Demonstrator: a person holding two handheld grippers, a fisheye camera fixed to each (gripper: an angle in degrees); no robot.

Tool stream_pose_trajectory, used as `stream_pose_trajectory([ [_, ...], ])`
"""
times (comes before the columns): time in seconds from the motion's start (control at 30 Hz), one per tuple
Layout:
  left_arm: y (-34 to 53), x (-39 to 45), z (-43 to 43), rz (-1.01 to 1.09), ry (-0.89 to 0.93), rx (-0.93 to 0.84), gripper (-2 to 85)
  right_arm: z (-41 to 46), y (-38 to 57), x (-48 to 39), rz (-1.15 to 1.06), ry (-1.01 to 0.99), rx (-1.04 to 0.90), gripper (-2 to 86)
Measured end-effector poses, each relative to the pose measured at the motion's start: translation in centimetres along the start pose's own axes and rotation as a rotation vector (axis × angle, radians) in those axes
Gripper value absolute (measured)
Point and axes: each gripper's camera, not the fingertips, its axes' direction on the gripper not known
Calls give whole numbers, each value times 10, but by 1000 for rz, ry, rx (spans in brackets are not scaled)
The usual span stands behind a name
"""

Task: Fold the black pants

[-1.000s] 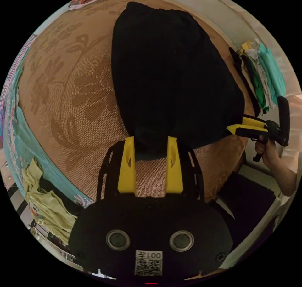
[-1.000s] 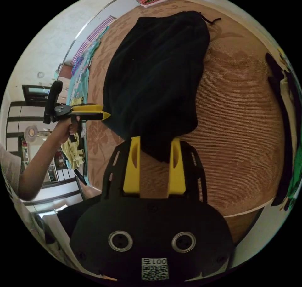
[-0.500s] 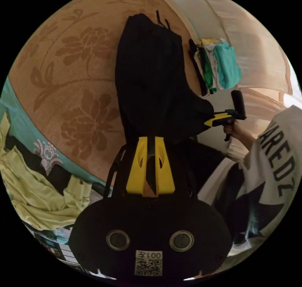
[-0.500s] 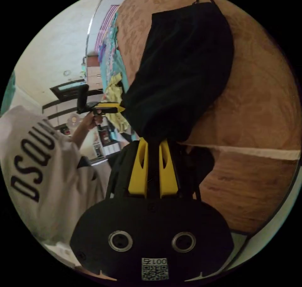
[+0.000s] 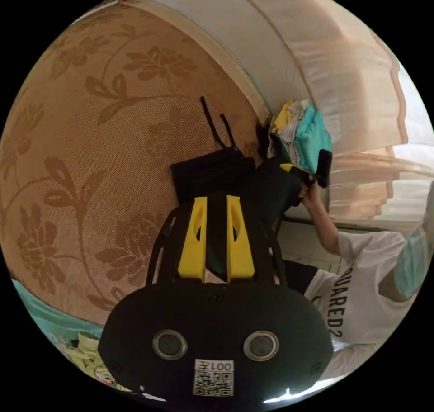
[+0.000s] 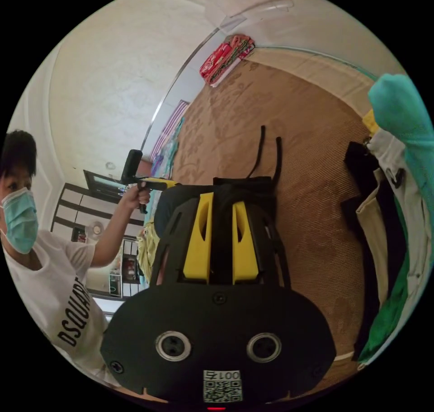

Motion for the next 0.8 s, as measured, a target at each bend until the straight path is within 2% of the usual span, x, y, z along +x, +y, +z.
stream_pose_trajectory([
  [0.07, 7, -9, -14, -32, 72, 69, 53, -3, 4, 7, 9, -1, 23, 55],
  [0.17, 20, -31, -30, -116, 153, 173, 43, -3, 6, 30, 69, -106, 42, 57],
  [0.23, 29, -34, -37, -150, 157, 223, 41, 2, 0, 43, 91, -181, 31, 59],
  [0.3, 39, -15, -42, -105, 134, 262, 39, 7, -14, 49, 80, -163, -30, 61],
  [0.4, 64, 55, -40, 122, 77, 324, 11, 13, -30, 53, 94, -119, -103, 60],
  [0.47, 78, 105, -7, 257, 4, 249, -5, 15, -36, 55, 109, -117, -117, 60],
  [0.5, 78, 113, 5, 250, -63, 210, -6, 16, -38, 56, 120, -124, -125, 61],
  [0.57, 73, 126, 55, 228, -380, 95, -8, 14, -39, 54, 98, -143, -136, 64],
  [0.63, 65, 119, 75, 191, -445, 119, -9, 8, -37, 47, 56, -142, -149, 68],
  [0.8, 40, 88, 98, 88, -378, 147, -10, -34, -20, 12, -65, 117, -51, 56],
])
